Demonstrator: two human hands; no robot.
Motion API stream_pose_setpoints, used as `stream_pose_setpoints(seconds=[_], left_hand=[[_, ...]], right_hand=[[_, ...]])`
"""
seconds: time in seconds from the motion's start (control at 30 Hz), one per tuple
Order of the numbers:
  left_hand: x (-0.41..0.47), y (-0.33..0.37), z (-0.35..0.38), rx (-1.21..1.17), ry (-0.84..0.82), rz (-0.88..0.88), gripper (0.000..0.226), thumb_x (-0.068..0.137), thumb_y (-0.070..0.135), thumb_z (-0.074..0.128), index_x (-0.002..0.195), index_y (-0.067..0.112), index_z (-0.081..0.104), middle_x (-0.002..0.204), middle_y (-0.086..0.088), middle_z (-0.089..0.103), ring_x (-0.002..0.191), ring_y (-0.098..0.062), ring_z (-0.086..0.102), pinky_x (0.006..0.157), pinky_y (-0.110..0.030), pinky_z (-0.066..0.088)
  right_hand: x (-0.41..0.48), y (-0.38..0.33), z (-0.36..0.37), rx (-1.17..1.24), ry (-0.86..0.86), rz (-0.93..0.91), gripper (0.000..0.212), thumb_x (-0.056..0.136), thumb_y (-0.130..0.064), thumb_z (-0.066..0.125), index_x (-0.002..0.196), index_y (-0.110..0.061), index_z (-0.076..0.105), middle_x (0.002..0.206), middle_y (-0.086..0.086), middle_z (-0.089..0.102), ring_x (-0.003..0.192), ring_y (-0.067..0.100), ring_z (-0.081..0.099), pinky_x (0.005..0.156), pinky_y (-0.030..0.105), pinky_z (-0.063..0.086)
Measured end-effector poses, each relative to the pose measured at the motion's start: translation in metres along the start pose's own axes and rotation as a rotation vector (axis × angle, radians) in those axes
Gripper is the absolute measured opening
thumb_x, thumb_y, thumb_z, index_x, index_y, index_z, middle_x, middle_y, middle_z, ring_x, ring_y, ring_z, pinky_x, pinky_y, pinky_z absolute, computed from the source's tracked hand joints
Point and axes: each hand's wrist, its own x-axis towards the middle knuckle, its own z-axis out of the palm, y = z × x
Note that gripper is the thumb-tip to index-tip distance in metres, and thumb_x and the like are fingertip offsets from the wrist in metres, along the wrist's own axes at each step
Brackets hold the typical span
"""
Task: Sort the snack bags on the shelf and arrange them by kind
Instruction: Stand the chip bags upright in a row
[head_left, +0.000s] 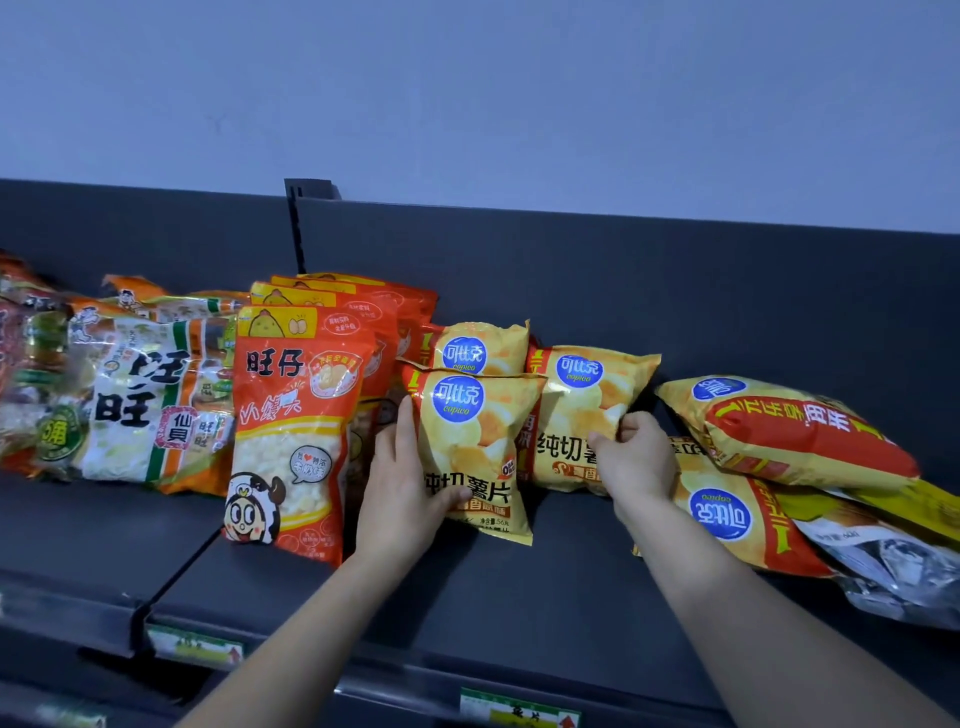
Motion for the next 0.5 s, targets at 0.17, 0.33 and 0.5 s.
stream_pose_setpoints(seconds=[0.17, 0.33, 0.5], left_hand=[[0.007, 0.008, 0.01, 0.035, -0.003, -0.008, 0.124, 0.069, 0.039, 0.084, 0.154, 0.024, -0.005, 0.142, -0.006, 0.028, 0.134, -0.025, 0.034, 0.1, -0.037, 0.041], [0.013, 0.012, 0.014, 0.08, -0.043, -0.042, 0.124, 0.073, 0.044, 0.08, 0.152, 0.024, -0.013, 0.144, -0.009, 0.025, 0.133, -0.028, 0.032, 0.099, -0.039, 0.041], [0.009, 0.007, 0.012, 0.15, -0.066, -0.04, 0.124, 0.075, 0.055, 0.073, 0.151, 0.022, -0.018, 0.151, -0.009, 0.018, 0.136, -0.029, 0.031, 0.098, -0.042, 0.044]], right_hand=[[-0.009, 0.015, 0.001, -0.035, 0.122, -0.125, 0.015, 0.09, -0.017, 0.066, 0.099, -0.015, 0.054, 0.096, -0.002, 0.059, 0.088, 0.019, 0.054, 0.073, 0.029, 0.04], [0.002, 0.014, -0.001, -0.139, 0.101, -0.106, 0.013, 0.089, -0.001, 0.056, 0.093, -0.014, 0.055, 0.092, 0.0, 0.058, 0.087, 0.024, 0.054, 0.069, 0.029, 0.039], [0.007, 0.016, -0.003, -0.196, -0.026, -0.062, 0.027, 0.086, 0.002, 0.055, 0.11, -0.009, 0.057, 0.107, 0.008, 0.064, 0.1, 0.03, 0.059, 0.072, 0.029, 0.041]])
